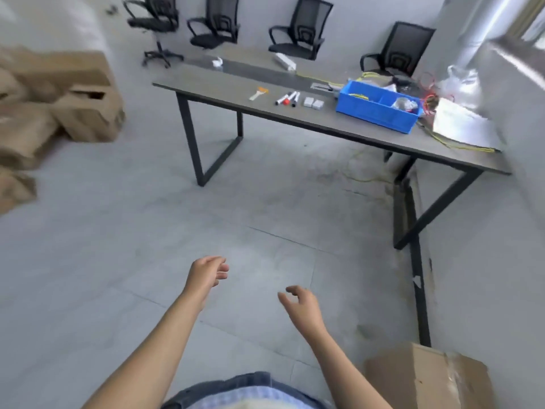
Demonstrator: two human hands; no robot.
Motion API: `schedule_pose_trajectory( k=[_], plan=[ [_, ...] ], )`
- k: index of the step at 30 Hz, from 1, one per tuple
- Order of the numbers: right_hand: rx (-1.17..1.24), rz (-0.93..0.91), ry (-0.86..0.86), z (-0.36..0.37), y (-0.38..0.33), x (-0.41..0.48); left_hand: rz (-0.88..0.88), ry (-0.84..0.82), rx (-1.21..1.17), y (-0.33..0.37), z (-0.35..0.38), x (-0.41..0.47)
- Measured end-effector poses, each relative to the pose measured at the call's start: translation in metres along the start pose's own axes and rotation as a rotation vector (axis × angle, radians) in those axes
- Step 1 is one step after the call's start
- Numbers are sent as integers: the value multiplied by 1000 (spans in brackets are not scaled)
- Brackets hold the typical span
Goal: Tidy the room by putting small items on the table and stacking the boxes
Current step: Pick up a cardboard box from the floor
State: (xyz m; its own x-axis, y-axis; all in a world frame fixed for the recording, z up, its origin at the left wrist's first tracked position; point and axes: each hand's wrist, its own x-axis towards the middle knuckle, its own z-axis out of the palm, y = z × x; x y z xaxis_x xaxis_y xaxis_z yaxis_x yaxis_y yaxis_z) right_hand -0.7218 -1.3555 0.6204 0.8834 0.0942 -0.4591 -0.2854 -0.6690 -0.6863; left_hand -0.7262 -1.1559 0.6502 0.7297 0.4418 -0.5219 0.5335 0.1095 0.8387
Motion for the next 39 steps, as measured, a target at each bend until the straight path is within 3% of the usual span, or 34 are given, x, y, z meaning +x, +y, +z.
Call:
schedule_pose_trajectory(
  k=[8,19,28,35,39],
  plan=[
    [-188,-240,-151,102,-91,10,-57,368,-277,-38,-160,-8],
    [-340,-462,-366,209,-187,22,-178,774,-553,-78,-277,-27],
    [-312,-587,-459,296,-293,85,-180,966,-632,-54,-354,31],
    [-219,-629,-539,360,-401,141,-179,1015,-624,-7,-418,106],
    [-289,-640,-632,397,-424,156,-225,1033,-660,-2,-435,135]
  ],
)
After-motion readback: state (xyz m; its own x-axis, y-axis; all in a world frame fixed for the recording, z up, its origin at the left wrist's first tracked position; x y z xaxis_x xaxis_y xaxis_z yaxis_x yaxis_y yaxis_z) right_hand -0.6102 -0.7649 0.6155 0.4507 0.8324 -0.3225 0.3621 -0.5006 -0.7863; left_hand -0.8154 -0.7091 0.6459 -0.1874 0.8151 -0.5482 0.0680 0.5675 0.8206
